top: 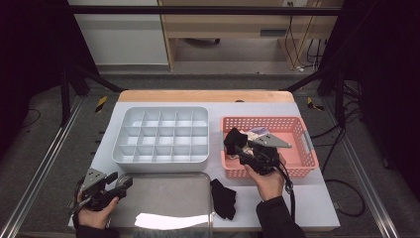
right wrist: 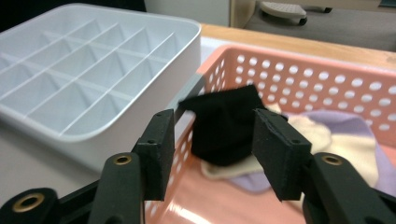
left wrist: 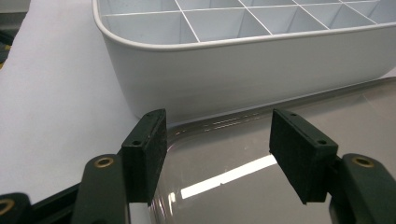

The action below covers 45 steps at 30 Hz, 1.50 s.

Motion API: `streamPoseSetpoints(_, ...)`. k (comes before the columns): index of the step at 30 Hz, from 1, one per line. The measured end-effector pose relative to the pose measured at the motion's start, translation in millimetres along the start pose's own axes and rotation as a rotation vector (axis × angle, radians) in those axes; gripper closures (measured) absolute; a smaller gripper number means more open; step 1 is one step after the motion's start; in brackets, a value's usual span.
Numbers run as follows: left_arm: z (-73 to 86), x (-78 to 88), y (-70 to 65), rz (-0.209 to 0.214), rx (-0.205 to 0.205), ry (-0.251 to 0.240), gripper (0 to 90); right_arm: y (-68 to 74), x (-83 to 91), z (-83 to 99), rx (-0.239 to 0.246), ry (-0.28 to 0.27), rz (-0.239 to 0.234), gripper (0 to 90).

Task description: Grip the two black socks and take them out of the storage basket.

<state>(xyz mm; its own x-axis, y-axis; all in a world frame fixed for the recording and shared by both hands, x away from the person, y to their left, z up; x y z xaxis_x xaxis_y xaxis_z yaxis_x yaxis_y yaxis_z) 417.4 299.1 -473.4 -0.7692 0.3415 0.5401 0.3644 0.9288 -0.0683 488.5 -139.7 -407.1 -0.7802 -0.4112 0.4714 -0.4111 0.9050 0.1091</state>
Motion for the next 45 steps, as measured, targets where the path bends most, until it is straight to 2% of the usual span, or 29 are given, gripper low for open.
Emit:
streamPoseSetpoints(5, 0.0, 0.3, 0.4, 0.002, 0.000, -0.002, 36.4, -3.2, -14.7, -15.5, -0.015, 0.003, 0.025, 45.9)
streamPoseSetpoints(11, 0.2, -0.6, 0.3, 0.001, -0.001, 0.002, 36.3, -6.7, -33.9, -32.3, -0.006, 0.017, 0.066, 42.1)
streamPoseSetpoints(18, 0.3, -0.4, 0.9, 0.002, 0.003, -0.003, 36.4, -11.2, -55.3, -41.8, -0.008, 0.037, 0.089, 35.7)
streamPoseSetpoints(22, 0.3, -0.6, 1.0, 0.004, 0.003, -0.001, 36.4, -18.0, -68.6, -39.1, 0.001, 0.056, 0.124, 33.0)
streamPoseSetpoints(23, 0.3, -0.7, 1.0, 0.003, 0.002, 0.001, 36.3, -20.4, -75.1, -36.0, 0.000, 0.077, 0.135, 32.2)
streamPoseSetpoints(27, 0.5, -1.1, 1.4, 0.004, 0.003, 0.001, 36.4, -22.6, -84.3, -32.0, 0.001, 0.095, 0.145, 31.7)
streamPoseSetpoints(32, 0.6, -0.8, 1.7, 0.004, 0.003, -0.001, 36.3, -26.0, -98.5, -24.1, -0.039, 0.144, 0.159, 30.0)
streamPoseSetpoints(35, 0.7, -1.2, 1.7, 0.004, 0.003, 0.000, 36.4, -27.3, -103.0, -20.4, -0.033, 0.160, 0.167, 29.1)
streamPoseSetpoints(40, 0.8, -1.2, 1.7, 0.004, 0.002, 0.000, 36.4, -31.1, -110.0, -9.6, -0.086, 0.207, 0.166, 27.8)
streamPoseSetpoints(42, 0.9, -1.5, 1.4, 0.004, 0.003, 0.003, 36.4, -31.6, -110.4, -8.7, -0.084, 0.216, 0.167, 28.0)
streamPoseSetpoints(45, 0.9, -1.4, 1.0, 0.004, 0.002, 0.003, 36.4, -31.9, -110.9, -6.6, -0.090, 0.253, 0.169, 31.8)
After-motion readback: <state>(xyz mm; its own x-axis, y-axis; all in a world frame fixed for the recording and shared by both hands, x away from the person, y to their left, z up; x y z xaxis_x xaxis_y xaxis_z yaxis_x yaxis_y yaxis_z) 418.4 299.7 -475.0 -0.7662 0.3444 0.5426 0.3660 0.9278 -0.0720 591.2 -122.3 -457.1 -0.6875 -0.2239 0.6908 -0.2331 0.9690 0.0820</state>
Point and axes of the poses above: each handheld gripper's, and its own axes: x roughly backward along the jaws, z roughly out of its underside, y roughly to its left, the point moved 3 cm from there along -x, roughly forward along the jaws, and after that the axes turned 2 degrees about -x, right-handed, at the moved point
